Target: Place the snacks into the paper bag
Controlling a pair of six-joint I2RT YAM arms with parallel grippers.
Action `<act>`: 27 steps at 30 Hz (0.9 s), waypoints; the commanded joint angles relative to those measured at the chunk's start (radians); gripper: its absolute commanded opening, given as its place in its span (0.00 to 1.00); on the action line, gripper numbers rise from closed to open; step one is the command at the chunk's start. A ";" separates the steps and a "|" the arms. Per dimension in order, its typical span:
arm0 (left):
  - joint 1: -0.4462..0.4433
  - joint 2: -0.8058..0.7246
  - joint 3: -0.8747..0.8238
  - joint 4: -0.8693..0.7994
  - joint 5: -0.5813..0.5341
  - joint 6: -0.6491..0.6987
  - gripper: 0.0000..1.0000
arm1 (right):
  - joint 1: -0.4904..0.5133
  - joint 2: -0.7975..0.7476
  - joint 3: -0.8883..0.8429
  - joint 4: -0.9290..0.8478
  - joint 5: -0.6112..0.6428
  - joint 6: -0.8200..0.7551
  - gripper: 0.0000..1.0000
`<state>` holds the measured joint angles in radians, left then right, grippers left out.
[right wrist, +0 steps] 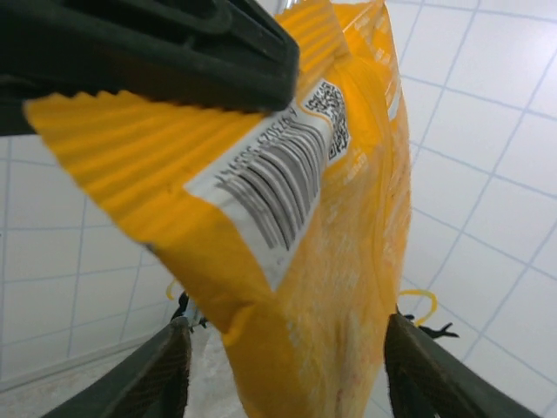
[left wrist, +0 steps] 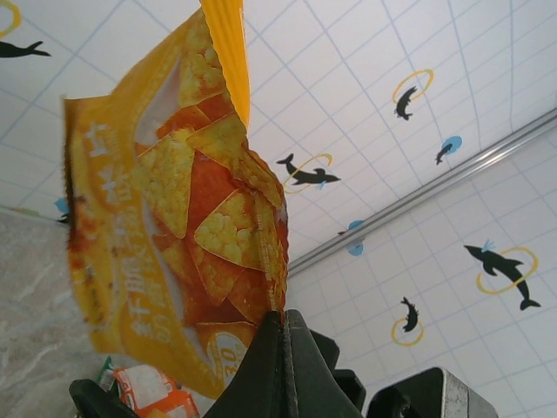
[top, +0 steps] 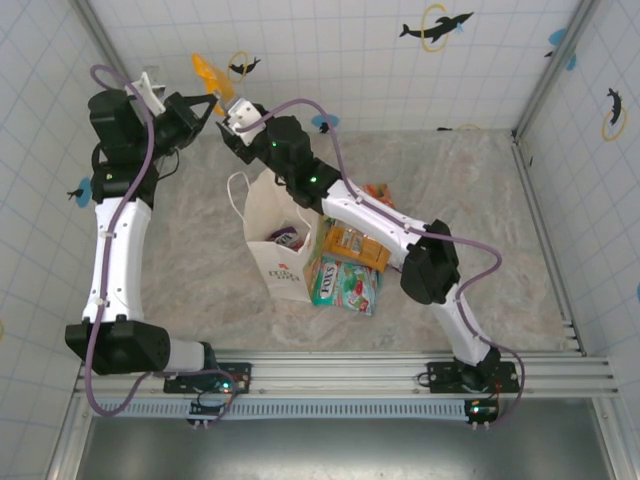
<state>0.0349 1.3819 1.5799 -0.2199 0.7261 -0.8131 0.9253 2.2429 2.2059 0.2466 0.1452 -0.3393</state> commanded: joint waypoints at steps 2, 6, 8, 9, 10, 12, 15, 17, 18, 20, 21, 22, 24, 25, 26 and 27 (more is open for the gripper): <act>-0.013 -0.004 -0.007 0.053 0.033 -0.022 0.00 | -0.005 0.028 0.050 0.125 -0.011 0.022 0.40; -0.012 0.000 -0.002 0.023 0.021 0.005 0.00 | -0.006 0.028 0.051 0.147 0.017 0.010 0.19; -0.012 0.006 0.006 -0.003 -0.003 0.030 0.00 | -0.006 0.020 0.050 0.129 0.023 0.002 0.15; -0.013 0.009 0.005 -0.010 -0.013 0.038 0.02 | -0.005 0.015 0.048 0.118 0.027 -0.003 0.12; -0.013 0.013 0.008 -0.018 -0.023 0.045 0.04 | -0.005 0.009 0.048 0.107 0.031 -0.004 0.09; -0.013 0.020 0.009 -0.029 -0.044 0.059 0.11 | -0.003 -0.008 0.039 0.081 0.037 -0.004 0.03; -0.014 0.022 0.009 -0.047 -0.071 0.080 0.15 | 0.003 -0.057 -0.024 0.078 0.045 -0.003 0.02; -0.013 0.016 0.013 -0.063 -0.097 0.105 0.27 | 0.007 -0.095 -0.076 0.087 0.065 0.003 0.02; -0.013 0.011 0.018 -0.078 -0.117 0.120 0.38 | 0.007 -0.118 -0.101 0.088 0.077 0.010 0.03; -0.013 0.000 0.019 -0.103 -0.153 0.151 0.48 | 0.012 -0.160 -0.141 0.089 0.103 0.027 0.03; -0.013 -0.006 0.019 -0.115 -0.181 0.165 0.53 | 0.014 -0.183 -0.165 0.089 0.120 0.036 0.03; -0.014 -0.015 0.015 -0.124 -0.200 0.180 0.56 | 0.018 -0.204 -0.184 0.094 0.130 0.041 0.03; -0.013 -0.043 -0.019 -0.127 -0.254 0.206 0.58 | 0.026 -0.260 -0.232 0.110 0.144 0.051 0.03; -0.013 -0.055 -0.043 -0.123 -0.276 0.212 0.59 | 0.030 -0.279 -0.248 0.107 0.149 0.054 0.03; -0.013 -0.072 -0.072 -0.116 -0.294 0.218 0.60 | 0.035 -0.300 -0.260 0.101 0.159 0.060 0.03; -0.013 -0.086 -0.104 -0.105 -0.304 0.220 0.60 | 0.042 -0.319 -0.270 0.092 0.176 0.060 0.03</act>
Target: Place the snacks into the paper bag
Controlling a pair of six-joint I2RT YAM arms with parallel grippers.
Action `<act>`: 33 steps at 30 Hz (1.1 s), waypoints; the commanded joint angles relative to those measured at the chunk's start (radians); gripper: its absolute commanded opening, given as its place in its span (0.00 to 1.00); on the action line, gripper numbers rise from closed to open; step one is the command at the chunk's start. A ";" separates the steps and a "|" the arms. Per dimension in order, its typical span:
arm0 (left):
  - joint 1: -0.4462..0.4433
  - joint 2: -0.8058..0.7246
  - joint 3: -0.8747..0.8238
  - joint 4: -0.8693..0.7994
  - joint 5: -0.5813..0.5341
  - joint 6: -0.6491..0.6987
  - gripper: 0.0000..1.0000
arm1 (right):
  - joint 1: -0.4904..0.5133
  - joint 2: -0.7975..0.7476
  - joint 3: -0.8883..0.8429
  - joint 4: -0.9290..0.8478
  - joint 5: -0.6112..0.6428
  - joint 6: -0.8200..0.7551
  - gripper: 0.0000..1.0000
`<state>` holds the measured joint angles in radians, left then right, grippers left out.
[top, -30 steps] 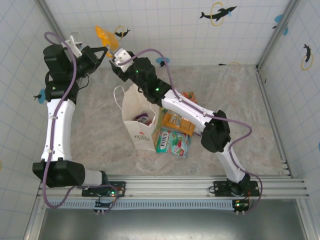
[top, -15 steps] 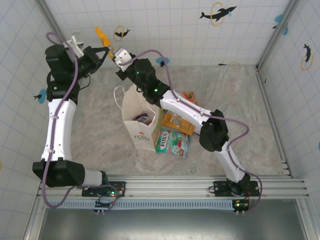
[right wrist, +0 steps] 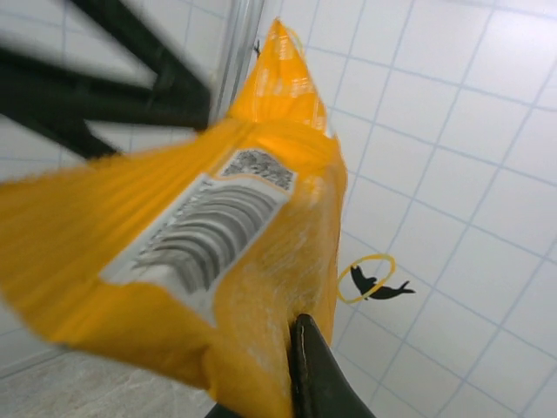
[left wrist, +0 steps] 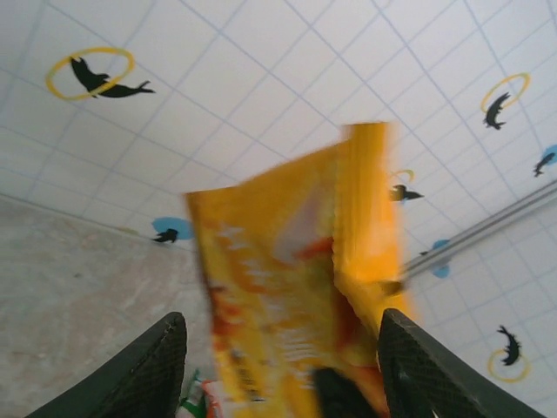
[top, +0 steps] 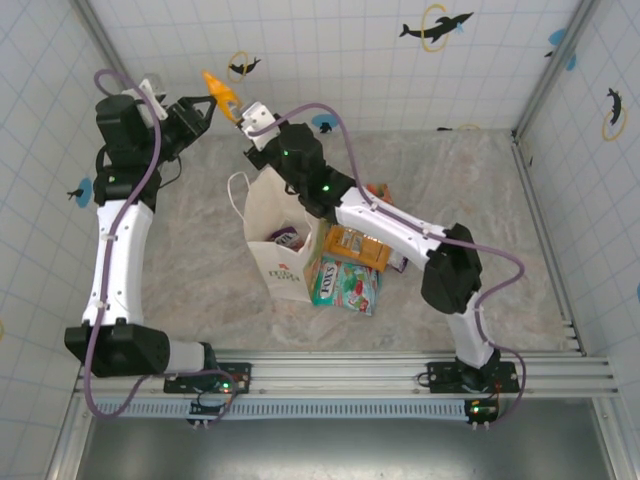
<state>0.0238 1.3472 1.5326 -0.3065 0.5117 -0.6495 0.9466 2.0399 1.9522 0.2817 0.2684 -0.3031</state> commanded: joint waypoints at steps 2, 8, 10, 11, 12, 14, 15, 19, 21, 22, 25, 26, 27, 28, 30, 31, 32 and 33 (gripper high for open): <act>-0.001 -0.069 -0.109 -0.001 -0.095 0.055 0.61 | 0.035 -0.149 -0.031 0.045 0.089 0.027 0.03; -0.001 -0.090 -0.195 -0.001 -0.112 0.071 0.62 | 0.081 -0.241 -0.042 -0.070 0.192 0.088 0.04; -0.001 -0.102 -0.230 -0.008 -0.146 0.091 0.62 | 0.104 -0.270 -0.041 -0.144 0.225 0.148 0.05; -0.001 -0.110 -0.257 -0.007 -0.172 0.101 0.62 | 0.116 -0.283 -0.043 -0.184 0.223 0.195 0.06; -0.001 -0.115 -0.280 0.005 -0.192 0.109 0.62 | 0.128 -0.293 -0.042 -0.225 0.218 0.228 0.06; -0.001 -0.117 -0.325 0.008 -0.207 0.130 0.62 | 0.167 -0.311 -0.043 -0.307 0.240 0.293 0.07; -0.001 -0.117 -0.339 0.007 -0.215 0.134 0.62 | 0.187 -0.319 -0.048 -0.333 0.252 0.309 0.08; -0.001 -0.113 -0.388 0.009 -0.213 0.148 0.62 | 0.280 -0.365 -0.118 -0.361 0.367 0.337 0.09; -0.001 -0.112 -0.400 0.015 -0.198 0.147 0.62 | 0.303 -0.391 -0.166 -0.365 0.416 0.369 0.09; -0.001 -0.111 -0.405 0.018 -0.187 0.148 0.61 | 0.312 -0.406 -0.195 -0.368 0.438 0.396 0.09; 0.000 -0.108 -0.410 0.017 -0.159 0.156 0.60 | 0.329 -0.451 -0.293 -0.368 0.479 0.467 0.09; -0.001 -0.107 -0.409 0.014 -0.149 0.161 0.60 | 0.331 -0.466 -0.328 -0.370 0.495 0.481 0.09; -0.001 -0.109 -0.410 0.015 -0.144 0.163 0.60 | 0.333 -0.477 -0.352 -0.374 0.517 0.485 0.09; -0.001 -0.112 -0.412 0.019 -0.135 0.163 0.59 | 0.332 -0.486 -0.373 -0.380 0.548 0.494 0.09; 0.000 -0.116 -0.411 0.025 -0.120 0.165 0.59 | 0.327 -0.497 -0.395 -0.388 0.563 0.501 0.09; -0.001 -0.119 -0.407 0.022 -0.113 0.168 0.59 | 0.328 -0.501 -0.403 -0.391 0.559 0.512 0.09; 0.000 -0.121 -0.402 0.017 -0.111 0.167 0.59 | 0.328 -0.503 -0.410 -0.392 0.554 0.525 0.10; 0.000 -0.124 -0.397 0.012 -0.108 0.168 0.59 | 0.328 -0.504 -0.416 -0.399 0.549 0.537 0.10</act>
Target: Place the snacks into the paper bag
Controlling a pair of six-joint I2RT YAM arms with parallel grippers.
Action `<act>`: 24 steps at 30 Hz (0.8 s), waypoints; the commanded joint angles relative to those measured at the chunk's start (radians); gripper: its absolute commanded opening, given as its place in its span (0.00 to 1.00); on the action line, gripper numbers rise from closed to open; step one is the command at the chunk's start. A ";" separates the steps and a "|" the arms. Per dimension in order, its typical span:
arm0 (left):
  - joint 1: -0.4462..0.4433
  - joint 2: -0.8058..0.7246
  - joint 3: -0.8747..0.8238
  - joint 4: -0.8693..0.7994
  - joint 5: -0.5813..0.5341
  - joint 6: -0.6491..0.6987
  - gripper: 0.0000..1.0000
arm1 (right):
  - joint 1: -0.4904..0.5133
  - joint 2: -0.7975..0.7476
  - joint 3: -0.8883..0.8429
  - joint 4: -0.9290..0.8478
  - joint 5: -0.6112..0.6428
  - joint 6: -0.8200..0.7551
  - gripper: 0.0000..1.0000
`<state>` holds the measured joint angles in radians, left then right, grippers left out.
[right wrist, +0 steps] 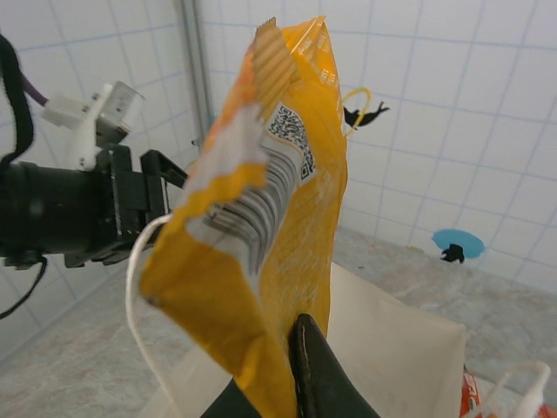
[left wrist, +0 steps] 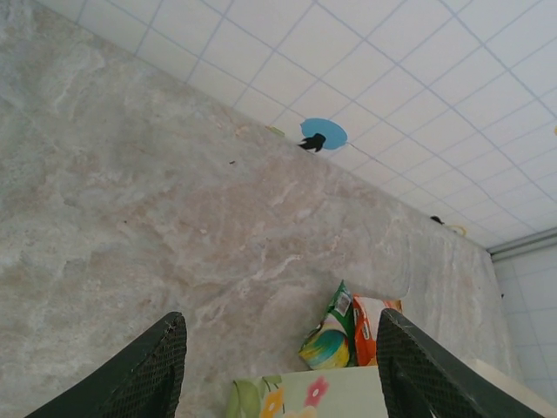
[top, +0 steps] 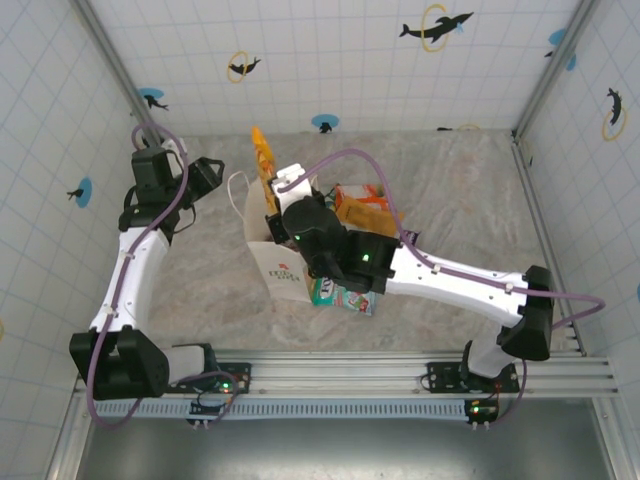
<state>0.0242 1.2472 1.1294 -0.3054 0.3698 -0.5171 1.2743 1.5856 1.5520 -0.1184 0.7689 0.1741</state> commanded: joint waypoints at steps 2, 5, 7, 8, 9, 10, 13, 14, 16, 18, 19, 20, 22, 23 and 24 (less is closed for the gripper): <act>-0.001 -0.036 0.017 0.006 0.050 0.034 0.59 | -0.003 -0.050 -0.032 -0.005 0.046 0.077 0.11; -0.001 -0.052 0.045 0.005 0.107 0.018 0.59 | -0.026 -0.041 -0.042 -0.006 0.020 0.092 0.14; -0.001 -0.065 0.071 -0.009 0.132 0.017 0.59 | -0.044 -0.033 -0.041 -0.016 0.001 0.110 0.18; -0.001 -0.073 0.081 -0.014 0.145 0.018 0.59 | -0.051 -0.030 -0.043 -0.022 -0.008 0.121 0.20; -0.001 -0.084 0.085 -0.014 0.154 0.016 0.59 | -0.059 -0.028 -0.041 -0.033 -0.015 0.135 0.25; -0.001 -0.098 0.087 -0.015 0.161 0.013 0.59 | -0.066 -0.026 -0.041 -0.045 -0.027 0.146 0.32; -0.001 -0.134 0.071 0.002 0.203 0.002 0.59 | -0.075 -0.033 -0.035 -0.055 -0.059 0.148 0.47; -0.001 -0.145 0.066 0.000 0.218 -0.001 0.59 | -0.075 -0.040 -0.032 -0.052 -0.070 0.139 0.47; -0.001 -0.161 0.063 -0.007 0.259 0.007 0.59 | -0.071 -0.064 -0.027 -0.047 -0.093 0.118 0.48; 0.000 -0.171 0.070 -0.028 0.293 0.024 0.59 | -0.060 -0.101 -0.030 -0.041 -0.123 0.104 0.48; -0.001 -0.179 0.073 -0.042 0.308 0.032 0.59 | -0.052 -0.124 -0.033 -0.039 -0.154 0.099 0.49; -0.001 -0.187 0.074 -0.051 0.319 0.040 0.59 | -0.047 -0.146 -0.038 -0.037 -0.194 0.097 0.50; -0.001 -0.206 0.074 -0.068 0.350 0.040 0.60 | -0.041 -0.204 -0.067 -0.029 -0.304 0.105 0.54; -0.001 -0.212 0.074 -0.073 0.366 0.035 0.60 | -0.042 -0.230 -0.084 -0.028 -0.334 0.116 0.55; -0.001 -0.218 0.076 -0.082 0.390 0.028 0.61 | -0.042 -0.259 -0.113 -0.027 -0.359 0.129 0.55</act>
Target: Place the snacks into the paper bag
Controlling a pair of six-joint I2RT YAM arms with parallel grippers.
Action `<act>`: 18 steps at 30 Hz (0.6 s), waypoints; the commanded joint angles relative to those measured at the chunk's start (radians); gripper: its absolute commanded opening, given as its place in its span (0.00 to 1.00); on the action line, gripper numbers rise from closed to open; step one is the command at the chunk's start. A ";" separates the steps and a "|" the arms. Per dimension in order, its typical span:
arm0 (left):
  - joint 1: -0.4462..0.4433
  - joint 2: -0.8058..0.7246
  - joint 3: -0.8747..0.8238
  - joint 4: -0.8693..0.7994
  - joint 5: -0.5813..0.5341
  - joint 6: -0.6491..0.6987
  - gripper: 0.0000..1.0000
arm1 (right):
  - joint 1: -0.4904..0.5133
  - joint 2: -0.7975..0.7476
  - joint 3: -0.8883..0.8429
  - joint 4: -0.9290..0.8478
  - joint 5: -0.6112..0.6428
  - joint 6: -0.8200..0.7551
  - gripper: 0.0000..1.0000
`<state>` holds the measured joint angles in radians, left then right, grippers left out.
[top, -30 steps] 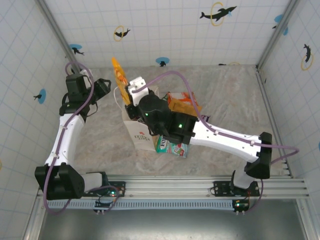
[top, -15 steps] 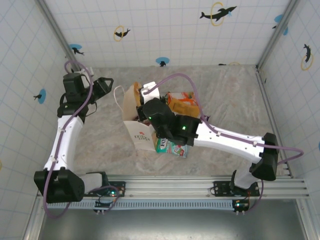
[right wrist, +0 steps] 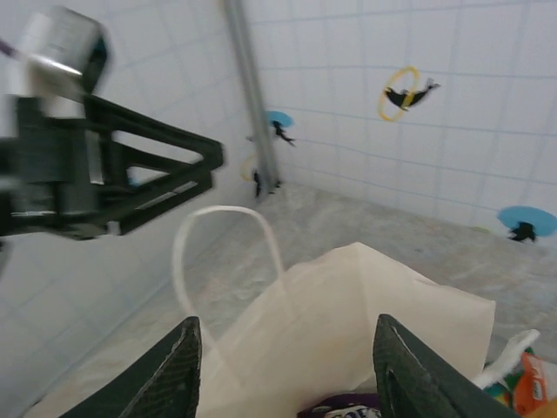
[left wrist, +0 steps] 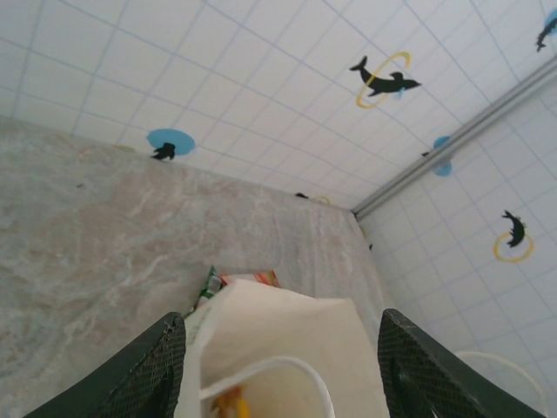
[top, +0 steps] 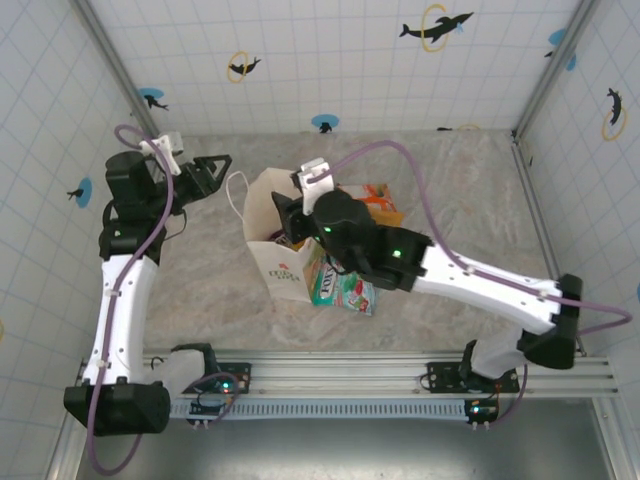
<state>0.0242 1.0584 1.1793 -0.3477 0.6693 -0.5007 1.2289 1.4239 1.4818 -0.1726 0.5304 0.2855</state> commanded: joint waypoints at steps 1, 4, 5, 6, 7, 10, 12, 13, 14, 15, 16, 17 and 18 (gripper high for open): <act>-0.001 -0.031 0.028 -0.048 0.114 0.003 0.61 | 0.002 -0.129 -0.072 0.028 -0.137 0.033 0.56; -0.001 -0.036 0.031 -0.086 0.173 -0.003 0.61 | -0.020 -0.210 -0.155 0.028 -0.135 0.109 0.57; -0.001 -0.037 0.031 -0.102 0.184 0.004 0.61 | -0.033 -0.232 -0.185 0.031 -0.142 0.140 0.57; -0.001 -0.038 0.031 -0.127 0.190 0.017 0.61 | -0.054 -0.257 -0.219 0.035 -0.167 0.176 0.58; -0.001 -0.041 0.030 -0.148 0.193 0.027 0.61 | -0.080 -0.277 -0.251 0.040 -0.199 0.215 0.58; -0.001 -0.043 0.030 -0.200 0.186 0.050 0.61 | -0.156 -0.305 -0.333 0.074 -0.331 0.309 0.58; -0.001 -0.041 0.030 -0.218 0.193 0.054 0.59 | -0.199 -0.302 -0.370 0.115 -0.406 0.350 0.58; -0.001 -0.039 0.028 -0.218 0.197 0.054 0.58 | -0.222 -0.295 -0.379 0.133 -0.438 0.367 0.57; -0.001 -0.038 0.029 -0.219 0.197 0.055 0.57 | -0.238 -0.289 -0.383 0.148 -0.464 0.375 0.58; 0.000 -0.034 0.032 -0.222 0.197 0.058 0.55 | -0.257 -0.278 -0.386 0.165 -0.490 0.384 0.57; -0.001 -0.029 0.036 -0.226 0.198 0.062 0.53 | -0.273 -0.269 -0.386 0.181 -0.515 0.391 0.57; -0.001 -0.024 0.039 -0.227 0.201 0.063 0.52 | -0.287 -0.257 -0.384 0.193 -0.538 0.395 0.57; -0.001 -0.018 0.042 -0.227 0.202 0.063 0.50 | -0.296 -0.244 -0.384 0.211 -0.567 0.399 0.57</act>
<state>0.0242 1.0309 1.1854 -0.5465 0.8398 -0.4671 0.9569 1.1648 1.0985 -0.0799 0.0895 0.6266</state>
